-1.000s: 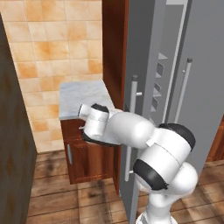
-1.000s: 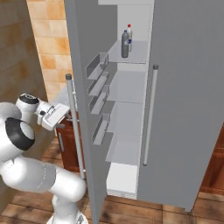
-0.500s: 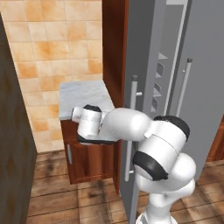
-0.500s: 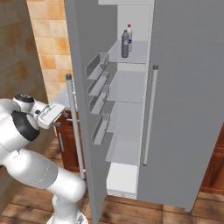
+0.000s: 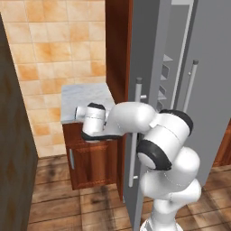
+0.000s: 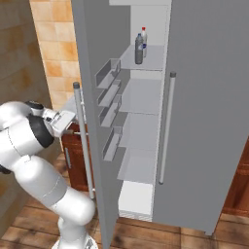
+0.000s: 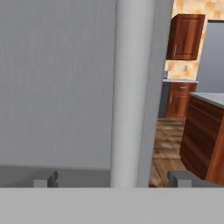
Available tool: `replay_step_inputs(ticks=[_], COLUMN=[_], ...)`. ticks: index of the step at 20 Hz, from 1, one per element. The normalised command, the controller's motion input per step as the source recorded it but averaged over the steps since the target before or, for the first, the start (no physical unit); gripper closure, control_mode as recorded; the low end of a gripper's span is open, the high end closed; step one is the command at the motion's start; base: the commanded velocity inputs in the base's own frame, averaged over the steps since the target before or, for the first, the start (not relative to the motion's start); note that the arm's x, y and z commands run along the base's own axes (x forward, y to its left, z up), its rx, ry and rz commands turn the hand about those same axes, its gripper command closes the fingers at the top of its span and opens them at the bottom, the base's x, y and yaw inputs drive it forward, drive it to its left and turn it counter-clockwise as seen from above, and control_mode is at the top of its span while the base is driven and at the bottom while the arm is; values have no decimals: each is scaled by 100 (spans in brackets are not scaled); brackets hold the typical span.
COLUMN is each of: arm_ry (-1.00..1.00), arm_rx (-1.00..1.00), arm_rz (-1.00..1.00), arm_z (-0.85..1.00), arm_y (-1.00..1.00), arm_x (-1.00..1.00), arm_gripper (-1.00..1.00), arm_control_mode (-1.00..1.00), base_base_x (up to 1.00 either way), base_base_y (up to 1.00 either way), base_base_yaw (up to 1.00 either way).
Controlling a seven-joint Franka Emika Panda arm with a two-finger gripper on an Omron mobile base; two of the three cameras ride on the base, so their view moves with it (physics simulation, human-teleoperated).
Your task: Take the bottled waters from the counter and place them in the freezer to freeze. Close the freezer door after placing the bottles.
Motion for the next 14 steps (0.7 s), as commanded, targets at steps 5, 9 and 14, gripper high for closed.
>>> replay_step_inputs(ticks=[5,9,14], arm_ry=[0,0,0], arm_rx=[-4,-5,-3], arm_rz=[0,0,0], arm_z=[0,0,0], arm_y=[0,-5,-17], arm_x=[0,0,-4], arm_gripper=[-100,-100,-100], arm_control_mode=[-100,-100,-100], base_base_x=[0,0,0], base_base_y=[0,0,0], base_base_yaw=[0,0,0])
